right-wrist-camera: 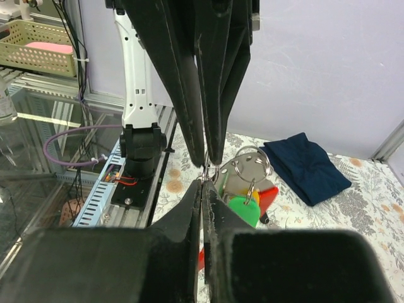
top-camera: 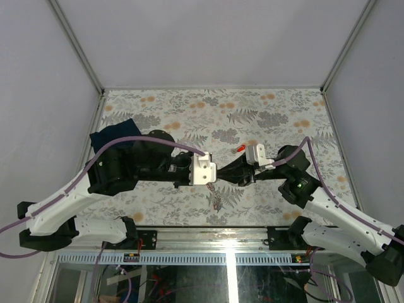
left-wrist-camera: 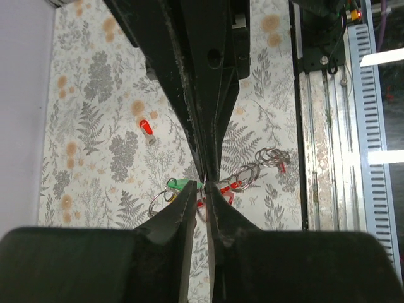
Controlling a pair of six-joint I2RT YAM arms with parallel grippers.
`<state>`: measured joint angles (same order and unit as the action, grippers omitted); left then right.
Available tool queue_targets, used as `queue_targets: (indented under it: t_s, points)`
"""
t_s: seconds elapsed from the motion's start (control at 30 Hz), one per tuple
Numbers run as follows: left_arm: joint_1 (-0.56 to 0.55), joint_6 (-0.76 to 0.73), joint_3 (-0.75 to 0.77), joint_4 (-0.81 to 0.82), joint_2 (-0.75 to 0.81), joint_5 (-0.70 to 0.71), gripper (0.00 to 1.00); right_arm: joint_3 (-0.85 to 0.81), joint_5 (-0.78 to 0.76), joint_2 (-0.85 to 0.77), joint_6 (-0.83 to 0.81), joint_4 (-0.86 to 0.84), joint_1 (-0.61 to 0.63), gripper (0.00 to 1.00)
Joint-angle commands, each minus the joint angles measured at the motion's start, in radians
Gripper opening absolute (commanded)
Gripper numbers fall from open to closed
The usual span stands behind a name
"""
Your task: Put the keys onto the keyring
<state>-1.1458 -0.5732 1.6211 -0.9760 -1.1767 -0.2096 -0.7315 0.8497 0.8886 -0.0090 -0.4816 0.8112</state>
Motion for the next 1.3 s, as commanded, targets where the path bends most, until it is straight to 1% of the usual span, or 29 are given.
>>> queue_targets:
  t_s: [0.0, 0.1, 0.3, 0.63, 0.8, 0.9, 1.03, 1.27]
  points:
    - [-0.004, 0.059, -0.076, 0.204, 0.100, 0.032, 0.11, -0.007, -0.033, -0.047, 0.024, -0.087, 0.009, 0.00]
    - [-0.003, 0.096, -0.143, 0.274, 0.154, 0.071, 0.12, -0.018, -0.009, -0.052, 0.053, -0.098, 0.008, 0.00]
    - [0.003, 0.129, -0.241, 0.364, 0.218, 0.095, 0.13, -0.027, 0.028, -0.057, 0.121, -0.157, 0.009, 0.00]
    - [0.015, 0.118, -0.263, 0.386, 0.217, 0.108, 0.13, -0.044, 0.073, -0.047, 0.198, -0.235, 0.009, 0.00]
    - [0.023, 0.120, -0.276, 0.404, 0.222, 0.110, 0.13, -0.056, 0.105, -0.046, 0.185, -0.226, 0.009, 0.00]
    - [0.027, 0.120, -0.277, 0.413, 0.219, 0.107, 0.13, -0.078, 0.109, -0.054, 0.113, -0.155, 0.009, 0.00]
    - [0.032, 0.128, -0.285, 0.431, 0.218, 0.104, 0.13, -0.136, 0.087, -0.071, -0.058, 0.056, 0.008, 0.00]
    - [0.034, 0.152, -0.321, 0.490, 0.240, 0.099, 0.15, -0.204, 0.036, -0.090, -0.290, 0.256, 0.009, 0.00]
